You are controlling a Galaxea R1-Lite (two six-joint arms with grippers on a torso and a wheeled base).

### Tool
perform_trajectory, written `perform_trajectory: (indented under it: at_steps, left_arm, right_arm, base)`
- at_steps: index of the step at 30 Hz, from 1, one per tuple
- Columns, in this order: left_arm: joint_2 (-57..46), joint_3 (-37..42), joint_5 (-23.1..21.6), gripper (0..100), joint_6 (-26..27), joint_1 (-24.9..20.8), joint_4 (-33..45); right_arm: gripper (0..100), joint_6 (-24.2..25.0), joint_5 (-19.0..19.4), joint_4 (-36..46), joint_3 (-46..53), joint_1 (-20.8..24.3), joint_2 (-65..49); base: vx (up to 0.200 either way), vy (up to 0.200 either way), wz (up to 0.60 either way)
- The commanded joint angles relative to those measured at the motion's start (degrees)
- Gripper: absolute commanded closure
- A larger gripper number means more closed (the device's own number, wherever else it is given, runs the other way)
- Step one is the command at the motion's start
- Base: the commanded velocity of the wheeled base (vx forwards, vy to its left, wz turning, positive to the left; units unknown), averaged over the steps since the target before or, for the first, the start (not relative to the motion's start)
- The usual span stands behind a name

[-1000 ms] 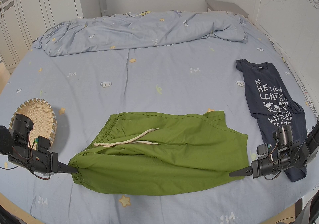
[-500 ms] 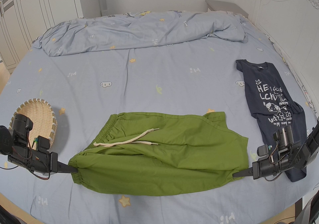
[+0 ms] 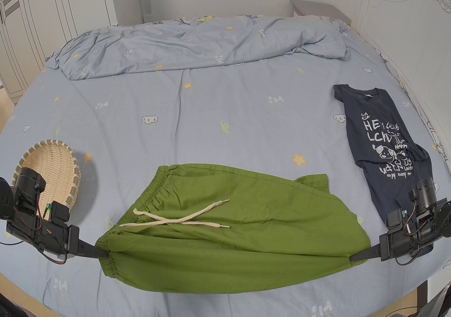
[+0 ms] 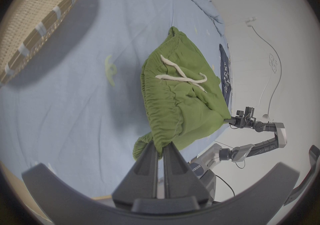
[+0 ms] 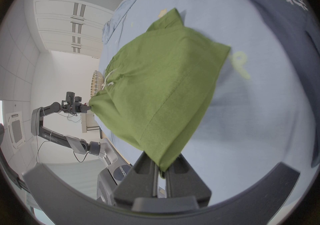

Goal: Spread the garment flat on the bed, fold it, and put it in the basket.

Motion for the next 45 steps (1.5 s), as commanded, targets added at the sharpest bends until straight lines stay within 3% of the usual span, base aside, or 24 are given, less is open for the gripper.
perform_trajectory:
  at_steps: [1, 11, 32, 33, 35, 36, 45]
  left_arm:
    - [-3.70, 0.33, 0.10, 100, 0.34, -0.60, 4.38]
    - [-3.52, 6.48, 1.77, 100, 1.04, -2.27, 6.93]
    - [3.25, 6.74, 4.32, 100, 1.57, -3.42, 6.41]
    - [3.51, 6.74, 4.32, 100, 1.57, -3.68, 6.41]
    - [3.60, 6.74, 4.32, 100, 1.57, -4.03, 6.32]
    - [3.60, 6.74, 4.32, 0, 1.57, -4.30, 6.14]
    - [2.37, 6.66, 4.67, 0, 1.57, -2.54, 5.70]
  right_arm:
    - [100, -1.02, -0.46, 0.86, 2.56, -2.48, -5.53]
    - [100, -1.11, -0.46, 0.69, 8.53, -1.60, -5.53]
    - [100, -1.37, -0.37, -1.25, 11.61, -2.75, 1.67]
    - [0, -1.55, -0.28, -1.25, 11.52, -2.75, 1.76]
    - [0, -1.37, -0.19, -1.25, 11.52, -2.39, 1.76]
    - [0, -1.29, -0.10, -1.25, 11.52, -2.13, 1.67]
    - [0, -1.46, -0.28, -1.95, 12.49, -3.98, -0.87]
  base:
    - [0.000, 0.000, 0.00]
    - [0.000, 0.000, 0.00]
    - [0.000, 0.000, 0.00]
    - [0.000, 0.000, 0.00]
    - [0.000, 0.000, 0.00]
    - [0.000, 0.000, 0.00]
    - [0.000, 0.000, 0.00]
